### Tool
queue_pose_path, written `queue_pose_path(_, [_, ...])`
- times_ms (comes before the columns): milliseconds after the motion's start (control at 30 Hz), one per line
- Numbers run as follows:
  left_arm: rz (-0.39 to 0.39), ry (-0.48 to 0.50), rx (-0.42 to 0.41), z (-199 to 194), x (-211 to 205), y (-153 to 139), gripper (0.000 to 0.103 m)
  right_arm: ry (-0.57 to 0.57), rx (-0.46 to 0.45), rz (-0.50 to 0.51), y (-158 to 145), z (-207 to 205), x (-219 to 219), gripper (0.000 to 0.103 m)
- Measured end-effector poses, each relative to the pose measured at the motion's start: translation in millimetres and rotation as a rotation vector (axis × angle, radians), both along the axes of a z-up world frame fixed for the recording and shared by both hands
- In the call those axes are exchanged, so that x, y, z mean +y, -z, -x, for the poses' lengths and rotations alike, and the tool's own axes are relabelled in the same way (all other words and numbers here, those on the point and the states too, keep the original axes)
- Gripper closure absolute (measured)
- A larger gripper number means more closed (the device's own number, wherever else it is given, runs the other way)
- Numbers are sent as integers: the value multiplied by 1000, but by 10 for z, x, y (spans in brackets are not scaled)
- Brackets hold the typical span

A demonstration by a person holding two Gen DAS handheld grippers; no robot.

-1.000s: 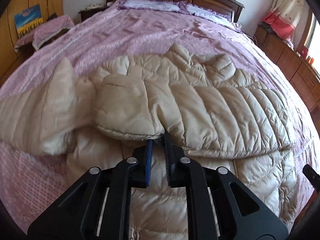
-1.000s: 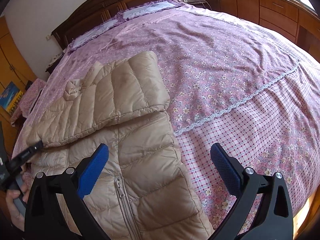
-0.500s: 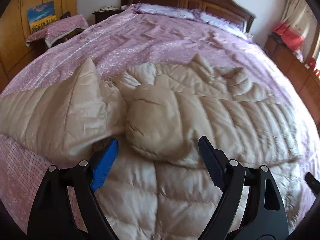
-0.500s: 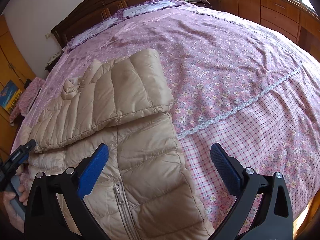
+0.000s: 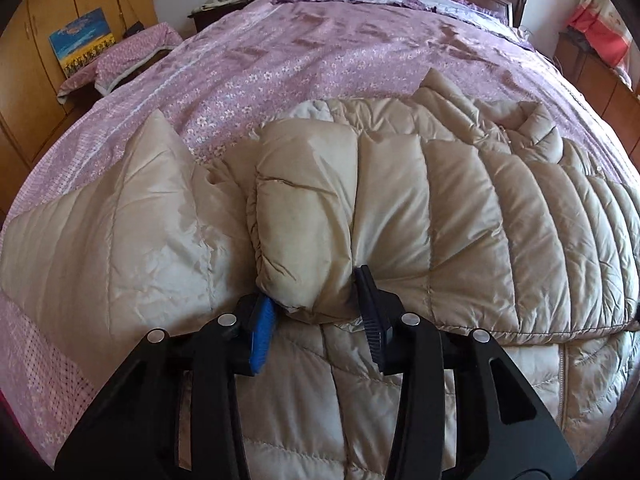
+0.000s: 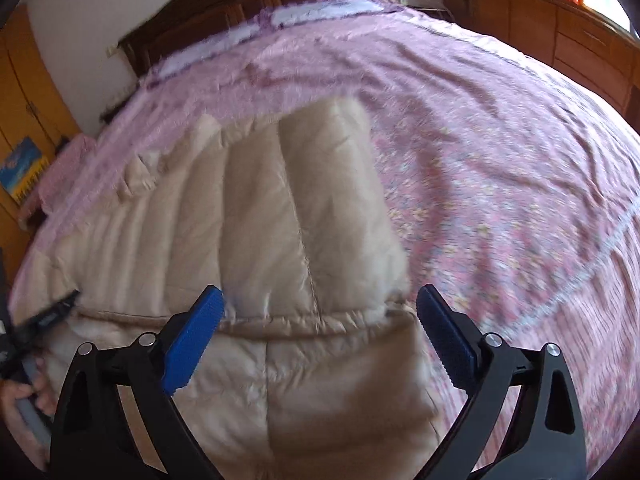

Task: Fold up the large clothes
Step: 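Fold the held sleeve across the jacket body with the left gripper, release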

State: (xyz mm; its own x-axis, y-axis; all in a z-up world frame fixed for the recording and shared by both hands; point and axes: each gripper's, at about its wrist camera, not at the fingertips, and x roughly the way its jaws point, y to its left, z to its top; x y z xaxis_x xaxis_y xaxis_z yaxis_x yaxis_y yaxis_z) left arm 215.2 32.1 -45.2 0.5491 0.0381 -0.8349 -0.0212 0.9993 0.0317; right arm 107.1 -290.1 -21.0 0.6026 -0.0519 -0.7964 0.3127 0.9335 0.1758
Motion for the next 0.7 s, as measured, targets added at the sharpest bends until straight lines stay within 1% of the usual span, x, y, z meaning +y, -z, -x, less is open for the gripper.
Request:
queue_pose_path(100, [5,0,1,4,8,5,60,-3,35,6,166,-111,-1,9])
queue_pose_path(167, [14,4,1,42,14,-38,58,2,33,-13,163,-98,-31,9])
queue_pose_path(233, [50,5,0,138,73,-114,55,6,19,-15,105,-36,-42,9])
queue_pose_path(267, [73,6,-4,190,110,-155,53,7,13,-15,71,5,-48,9])
queue_pose_path(333, [128,8,-17,342,208,-259,45,4,-9,-27,-17,130,-52,9])
queue_pose_path(367, [146,9,-23,405,249,-294,39,-2,-19,-32,-61,196,-46,9])
queue_pose_path(400, [154,5,-34,477,299,-335,36,-8,-25,-30,-99,257,-27,9])
queue_pose_path(467, [148,-8,-66,635,428,-438,33,-23,-36,-23,-168,373,21,9])
queue_pose_path(533, [156,-17,-81,736,568,-497,32,-37,-44,-25,-223,483,73,9])
queue_pose_path(567, [150,-28,-84,758,633,-516,30,-46,-47,-29,-251,541,114,9])
queue_pose_path(633, [125,-60,-92,795,814,-539,28,-58,-54,-30,-292,637,178,9])
queue_pose_path(700, [102,-112,-95,829,1059,-516,26,-67,-59,-28,-327,713,241,9])
